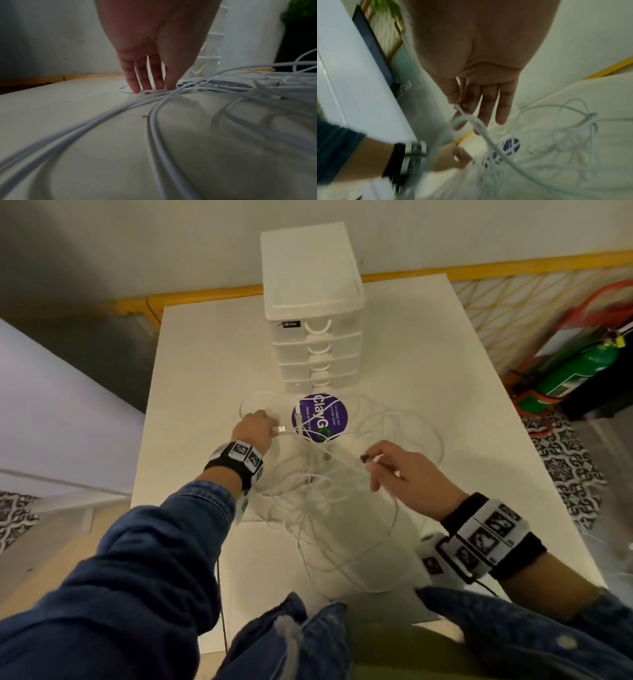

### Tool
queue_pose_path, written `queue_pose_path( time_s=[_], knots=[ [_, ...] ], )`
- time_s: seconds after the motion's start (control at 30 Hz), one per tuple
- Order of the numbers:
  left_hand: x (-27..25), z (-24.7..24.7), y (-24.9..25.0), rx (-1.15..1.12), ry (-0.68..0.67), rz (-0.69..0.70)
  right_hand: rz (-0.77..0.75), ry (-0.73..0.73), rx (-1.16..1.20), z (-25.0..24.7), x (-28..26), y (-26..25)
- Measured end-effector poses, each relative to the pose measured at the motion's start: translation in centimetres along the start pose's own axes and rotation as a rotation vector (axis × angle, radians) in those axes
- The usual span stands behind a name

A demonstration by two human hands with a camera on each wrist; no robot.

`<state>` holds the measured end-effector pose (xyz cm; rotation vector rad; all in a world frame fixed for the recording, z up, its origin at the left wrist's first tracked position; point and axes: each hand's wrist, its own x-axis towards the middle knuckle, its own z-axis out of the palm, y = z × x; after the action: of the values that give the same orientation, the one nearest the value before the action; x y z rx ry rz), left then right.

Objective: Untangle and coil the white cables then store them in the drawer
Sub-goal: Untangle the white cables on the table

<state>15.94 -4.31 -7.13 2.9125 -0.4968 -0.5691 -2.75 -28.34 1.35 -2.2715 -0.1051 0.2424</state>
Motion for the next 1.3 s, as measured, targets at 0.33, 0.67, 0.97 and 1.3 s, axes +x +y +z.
queue_pose_path(
  time_s=[0.33,0.67,0.97,1.3],
  knots=[
    [-2.3,-0.9,0.1,-0.478,0.381,-0.009,-0.129,0.5,0.374,-4.5,0.4,-3.0],
    [-4.9,2.1,3.6,-0.15,-0.097,0.01,-0.084,0.52,0.399,-3.8,1.2,-3.0],
    [-6.0,-1.9,4.1,-0.216,-0.093,-0.054,0.165,0.408,0.041,-2.8,0.8,1.1],
    [-8.7,-7.2,4.0,-0.392,0.173,-0.05,0.055,0.337,-0.118,-2.5,3.5,-1.6]
  ],
)
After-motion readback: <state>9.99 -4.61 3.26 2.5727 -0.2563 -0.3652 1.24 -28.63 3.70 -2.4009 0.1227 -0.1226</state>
